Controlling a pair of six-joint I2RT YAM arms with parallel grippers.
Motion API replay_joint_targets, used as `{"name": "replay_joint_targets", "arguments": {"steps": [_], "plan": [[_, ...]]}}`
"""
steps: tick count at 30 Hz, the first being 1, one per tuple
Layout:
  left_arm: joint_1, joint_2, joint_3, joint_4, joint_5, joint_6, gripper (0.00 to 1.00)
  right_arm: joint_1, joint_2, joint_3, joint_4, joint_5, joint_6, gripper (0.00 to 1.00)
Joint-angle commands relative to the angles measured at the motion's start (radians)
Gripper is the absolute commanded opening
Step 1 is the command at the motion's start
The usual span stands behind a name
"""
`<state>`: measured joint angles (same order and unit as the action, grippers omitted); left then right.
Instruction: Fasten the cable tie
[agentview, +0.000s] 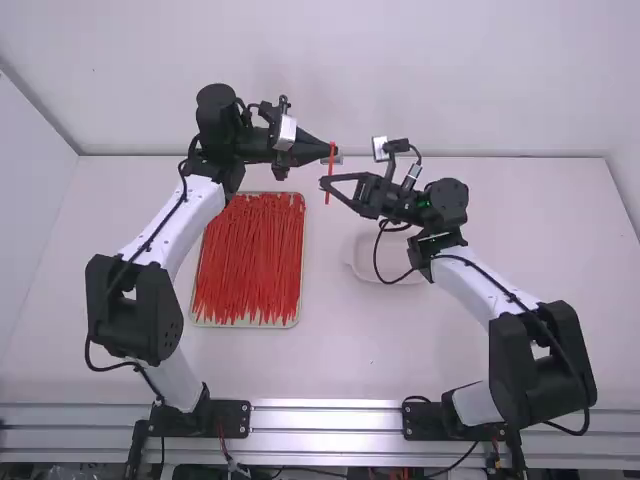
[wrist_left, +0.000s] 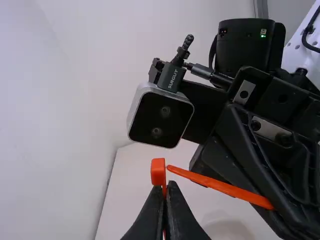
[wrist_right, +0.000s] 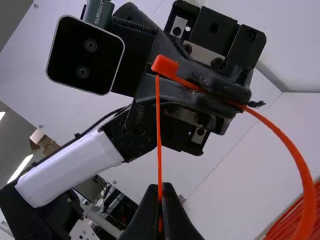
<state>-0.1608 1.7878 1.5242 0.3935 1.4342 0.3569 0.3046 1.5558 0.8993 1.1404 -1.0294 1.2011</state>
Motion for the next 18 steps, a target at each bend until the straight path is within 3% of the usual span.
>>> {"name": "replay_joint_targets", "arguments": {"steps": [1,18], "plan": [[0.003,0.011,0.025,0.008,0.042,0.008,0.02,0.003,0.006,0.031,0.003,0.009,0.000,0.00],[-0.031,0.011,0.025,-0.027,0.051,0.018,0.01,-0.011,0.006,0.031,0.040,0.092,0.010,0.00]]}}
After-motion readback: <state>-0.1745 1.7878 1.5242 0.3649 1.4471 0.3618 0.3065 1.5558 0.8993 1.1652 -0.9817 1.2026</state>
